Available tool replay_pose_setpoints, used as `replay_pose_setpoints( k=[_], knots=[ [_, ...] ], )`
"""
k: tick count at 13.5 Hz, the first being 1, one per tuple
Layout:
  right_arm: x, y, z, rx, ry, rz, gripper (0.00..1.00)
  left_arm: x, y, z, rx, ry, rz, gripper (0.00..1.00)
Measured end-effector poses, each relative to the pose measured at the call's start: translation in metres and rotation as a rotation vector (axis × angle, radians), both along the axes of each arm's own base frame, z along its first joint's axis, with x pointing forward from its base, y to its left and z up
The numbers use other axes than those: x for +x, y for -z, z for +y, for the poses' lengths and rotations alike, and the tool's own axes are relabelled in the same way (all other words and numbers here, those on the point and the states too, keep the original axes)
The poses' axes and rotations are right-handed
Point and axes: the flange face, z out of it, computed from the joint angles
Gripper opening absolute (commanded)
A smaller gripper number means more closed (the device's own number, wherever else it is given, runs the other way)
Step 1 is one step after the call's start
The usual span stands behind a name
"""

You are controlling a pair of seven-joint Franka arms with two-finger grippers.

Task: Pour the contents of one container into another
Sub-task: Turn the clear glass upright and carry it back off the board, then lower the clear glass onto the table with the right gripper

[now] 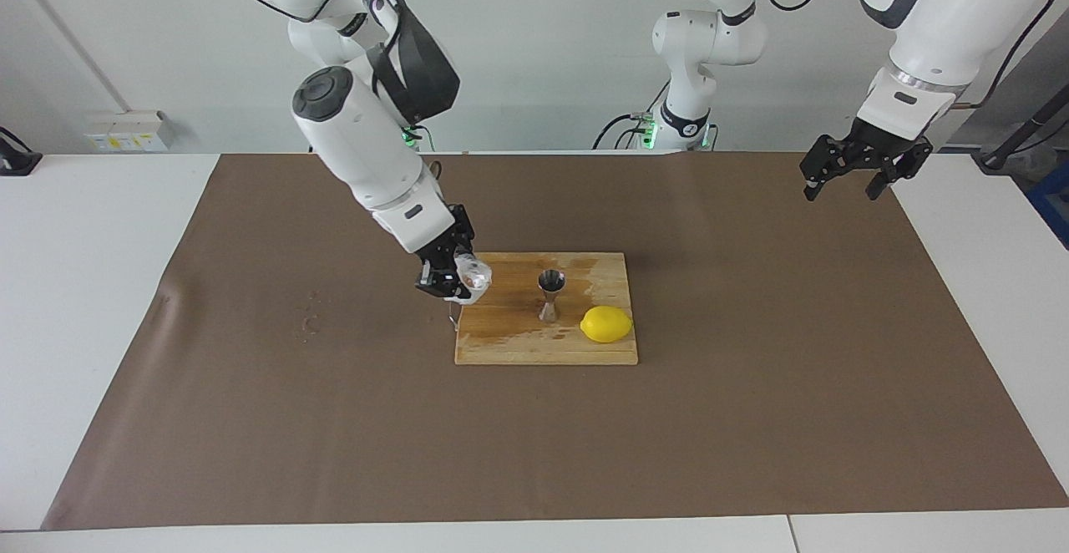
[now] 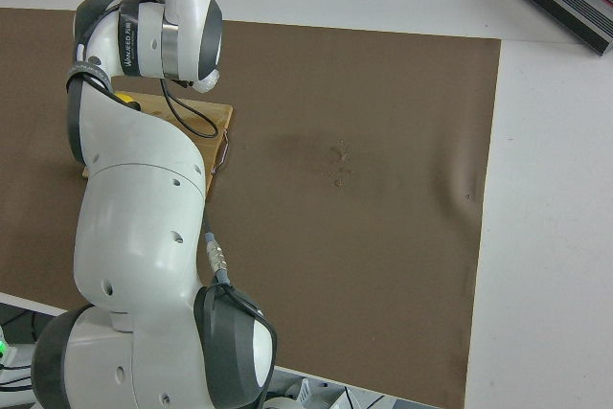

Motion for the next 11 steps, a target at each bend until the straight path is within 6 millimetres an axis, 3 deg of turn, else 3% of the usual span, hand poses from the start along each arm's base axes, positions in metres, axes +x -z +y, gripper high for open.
replay_pose_setpoints(
  k=[7, 11],
  knots=[
    [-0.018, 0.035, -0.112, -0.042, 0.009, -0.018, 0.05, 0.0, 0.0, 0.0, 0.0, 0.0, 0.0, 1.0],
    [-0.038, 0.069, -0.203, 0.013, -0.066, -0.056, 0.06, 0.0, 0.0, 0.0, 0.0, 0.0, 0.0, 1.0]
  ],
)
